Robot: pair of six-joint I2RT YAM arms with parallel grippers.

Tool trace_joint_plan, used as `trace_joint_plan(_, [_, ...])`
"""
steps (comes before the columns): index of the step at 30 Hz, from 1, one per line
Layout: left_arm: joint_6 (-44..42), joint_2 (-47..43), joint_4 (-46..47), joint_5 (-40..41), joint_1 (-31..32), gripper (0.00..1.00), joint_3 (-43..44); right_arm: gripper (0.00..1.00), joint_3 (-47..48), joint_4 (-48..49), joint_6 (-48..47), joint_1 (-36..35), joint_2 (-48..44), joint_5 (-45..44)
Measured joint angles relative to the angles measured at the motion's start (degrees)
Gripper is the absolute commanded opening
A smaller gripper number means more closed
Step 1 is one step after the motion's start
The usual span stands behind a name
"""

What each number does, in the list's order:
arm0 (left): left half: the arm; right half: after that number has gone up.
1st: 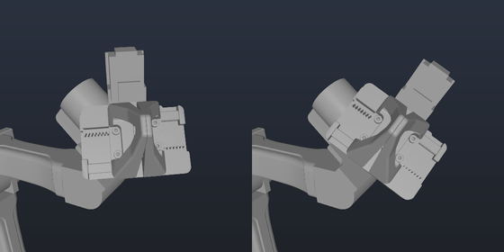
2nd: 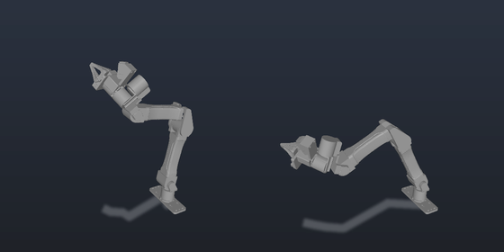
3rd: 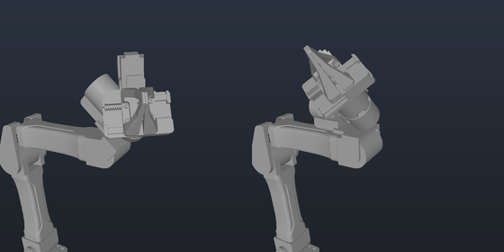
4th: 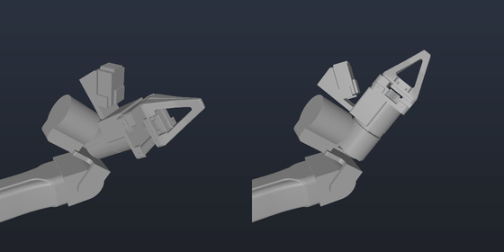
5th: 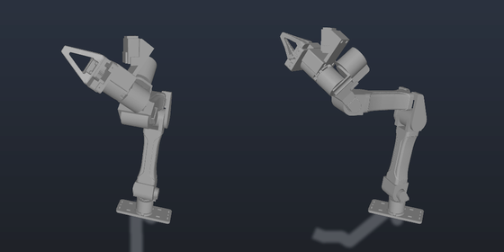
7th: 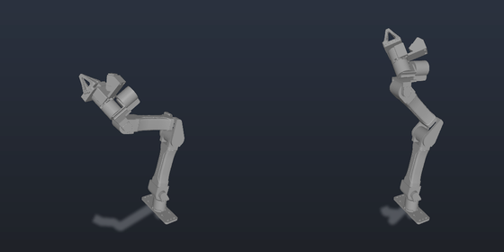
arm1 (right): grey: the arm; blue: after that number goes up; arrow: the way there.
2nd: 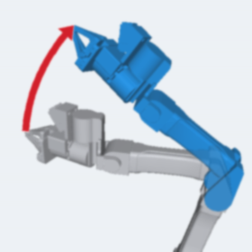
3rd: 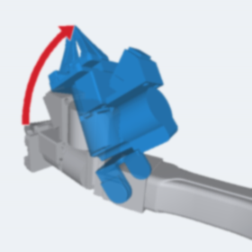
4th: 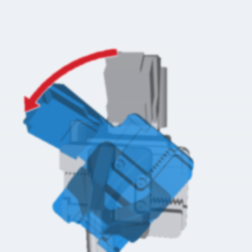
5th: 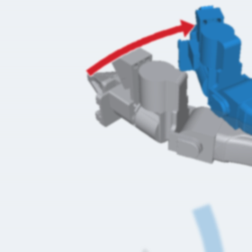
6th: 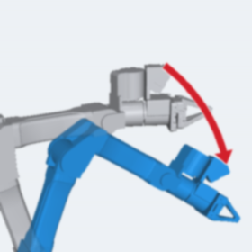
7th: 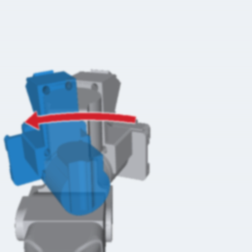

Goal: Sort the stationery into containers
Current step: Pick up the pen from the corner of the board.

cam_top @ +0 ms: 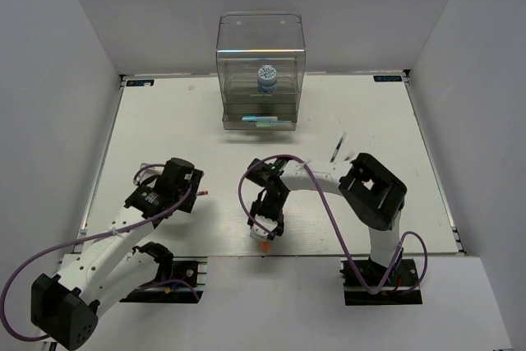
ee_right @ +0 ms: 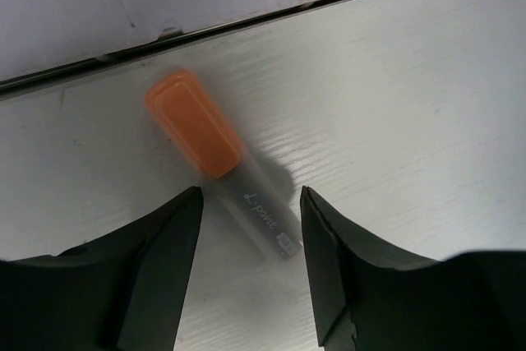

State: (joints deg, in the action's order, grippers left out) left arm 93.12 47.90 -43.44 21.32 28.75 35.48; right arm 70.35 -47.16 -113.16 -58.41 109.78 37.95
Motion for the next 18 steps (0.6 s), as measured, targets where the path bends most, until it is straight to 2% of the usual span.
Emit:
trace_joint_plan(6, [1.16,-0.98,-0.33,-0.11,0.0,0.82,-2.08,0.46,-0.04,-2.75,-0.09,0.0,-0.17,-2.29])
trace_joint_plan(12, [1.84,-1.27,-0.68,-0.13,0.0,0.82,-2.27,0.45,-2.82,-1.81,-0.07,0.0,-2.58,-5.01])
trace_joint_plan(14, [1.92,-1.49,-0.81,-0.13,0.0,0.82,-2.51,0.41,-4.07,-0.59,0.7,0.0,-3.56,-5.57])
trace_joint_plan(16, [2.05,-1.75,-0.79,-0.13,0.0,0.82,-2.91,0.34,-4.5,0.11,2.1,0.0,-3.87,-6.01])
trace_joint_plan(17, [2.1,-1.79,-0.87,-0.17,0.0,0.82,-3.06,0.2,-4.52,0.33,3.58,0.0,-3.93,-6.4])
trace_joint_plan(18, [2.12,-1.79,-0.92,-0.26,0.0,0.82,-3.17,0.12,-4.5,0.83,4.98,0.0,-3.96,-6.64])
